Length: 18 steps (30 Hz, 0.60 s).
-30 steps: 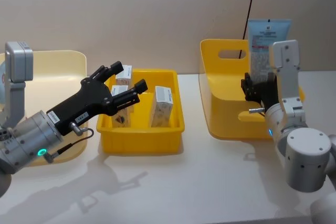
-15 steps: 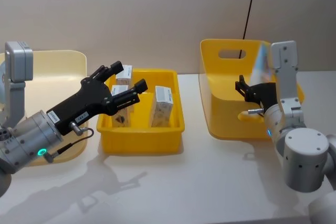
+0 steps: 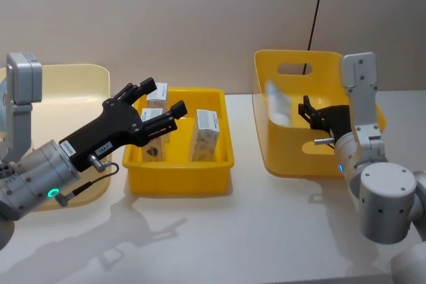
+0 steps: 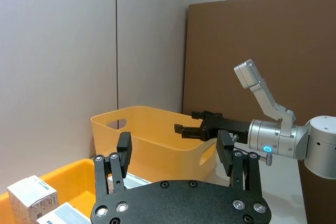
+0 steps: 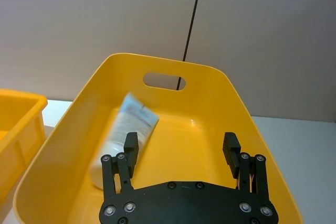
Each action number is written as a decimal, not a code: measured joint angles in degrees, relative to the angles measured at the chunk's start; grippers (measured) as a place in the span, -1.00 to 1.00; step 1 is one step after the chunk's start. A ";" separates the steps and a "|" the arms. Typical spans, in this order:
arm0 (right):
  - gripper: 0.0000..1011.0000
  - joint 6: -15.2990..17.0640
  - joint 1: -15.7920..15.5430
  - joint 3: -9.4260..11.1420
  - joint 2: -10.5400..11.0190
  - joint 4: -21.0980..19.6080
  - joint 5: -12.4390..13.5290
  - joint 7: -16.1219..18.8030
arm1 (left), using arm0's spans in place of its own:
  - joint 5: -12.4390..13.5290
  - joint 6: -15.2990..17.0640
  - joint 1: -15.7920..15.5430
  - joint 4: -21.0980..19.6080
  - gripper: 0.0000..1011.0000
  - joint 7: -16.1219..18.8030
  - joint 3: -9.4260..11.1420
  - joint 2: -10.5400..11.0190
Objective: Bimanual collaborative sorting of washing and personal care products
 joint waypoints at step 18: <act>0.98 -9.07 -2.37 0.76 0.40 -3.06 1.59 4.38 | 0.00 0.00 0.00 0.00 0.98 0.00 0.00 0.00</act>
